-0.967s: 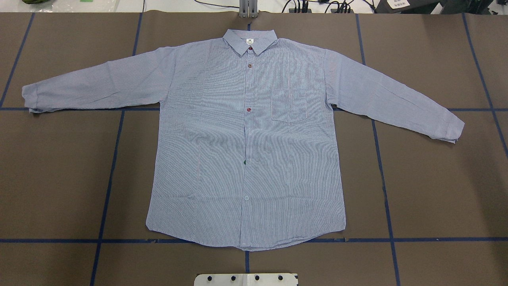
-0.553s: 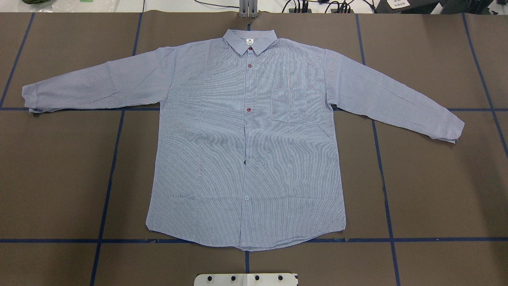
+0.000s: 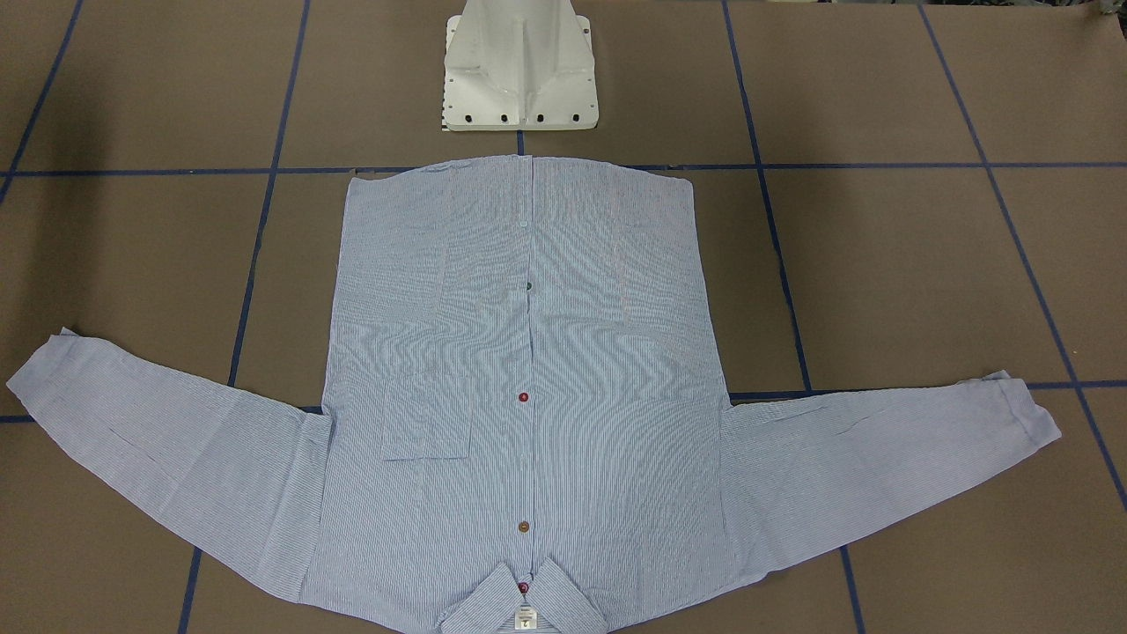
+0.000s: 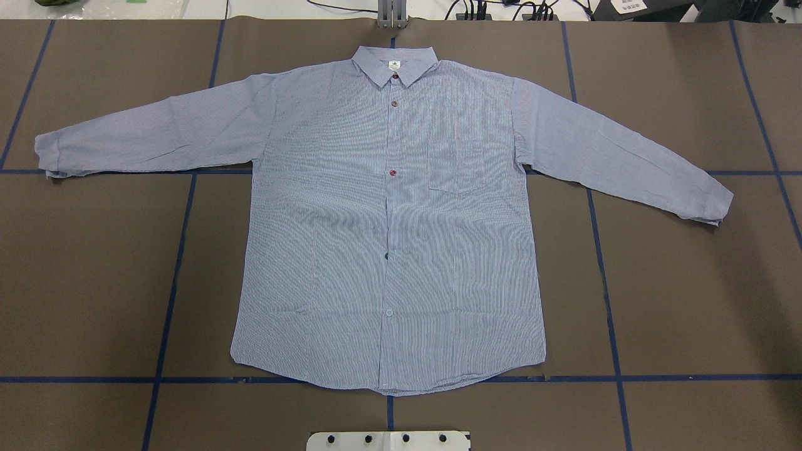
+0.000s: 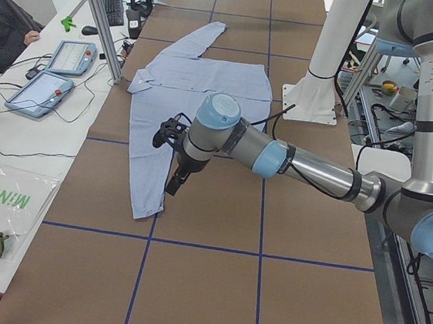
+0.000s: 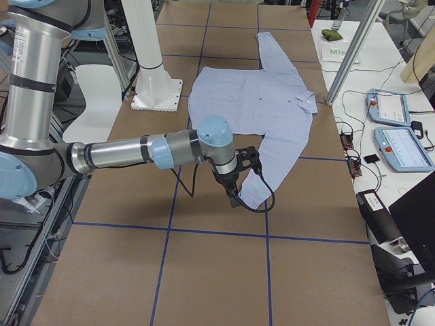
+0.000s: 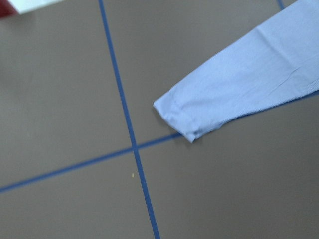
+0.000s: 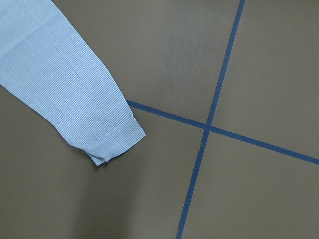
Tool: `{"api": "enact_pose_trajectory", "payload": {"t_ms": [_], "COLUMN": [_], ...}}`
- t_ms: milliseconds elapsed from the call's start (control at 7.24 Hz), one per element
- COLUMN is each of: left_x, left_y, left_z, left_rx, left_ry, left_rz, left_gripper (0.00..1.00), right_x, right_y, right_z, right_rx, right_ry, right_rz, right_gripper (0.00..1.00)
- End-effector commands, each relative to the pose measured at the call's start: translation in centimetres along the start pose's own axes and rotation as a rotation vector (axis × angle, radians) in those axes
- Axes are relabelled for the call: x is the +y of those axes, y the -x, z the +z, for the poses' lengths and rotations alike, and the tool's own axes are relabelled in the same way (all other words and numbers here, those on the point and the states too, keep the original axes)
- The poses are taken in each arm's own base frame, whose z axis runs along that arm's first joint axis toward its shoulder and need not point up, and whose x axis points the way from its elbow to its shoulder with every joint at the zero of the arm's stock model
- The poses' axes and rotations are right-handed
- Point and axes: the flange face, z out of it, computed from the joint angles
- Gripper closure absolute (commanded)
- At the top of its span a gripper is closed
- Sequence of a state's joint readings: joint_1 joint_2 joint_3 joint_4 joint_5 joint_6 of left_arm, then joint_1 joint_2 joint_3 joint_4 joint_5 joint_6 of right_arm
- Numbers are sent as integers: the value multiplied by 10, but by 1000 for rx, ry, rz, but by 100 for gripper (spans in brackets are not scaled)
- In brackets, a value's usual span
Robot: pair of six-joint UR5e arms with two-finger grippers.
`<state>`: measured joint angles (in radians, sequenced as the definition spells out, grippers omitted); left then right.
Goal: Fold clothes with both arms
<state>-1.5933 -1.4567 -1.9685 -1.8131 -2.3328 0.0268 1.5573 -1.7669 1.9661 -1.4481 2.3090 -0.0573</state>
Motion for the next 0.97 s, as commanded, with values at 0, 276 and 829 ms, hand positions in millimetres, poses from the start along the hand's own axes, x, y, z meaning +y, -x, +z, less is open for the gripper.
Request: {"api": "enact_pose_trajectory", "payload": {"t_ms": [0, 276, 829], "left_x": [-24, -23, -19], "left_y": [-2, -1, -2], "left_z": [-3, -1, -2], "left_rx": [-2, 0, 0], "left_ry": [-67, -64, -84], "left_rz": [72, 72, 91], "left_gripper": [0, 0, 0], "right_x": [-6, -3, -16], "right_y": [-3, -17, 45], "right_z": [1, 21, 101], "right_rx": [1, 3, -30], "right_ry": [-21, -46, -154], "right_rz": [5, 64, 329], "right_gripper": [0, 0, 1]}}
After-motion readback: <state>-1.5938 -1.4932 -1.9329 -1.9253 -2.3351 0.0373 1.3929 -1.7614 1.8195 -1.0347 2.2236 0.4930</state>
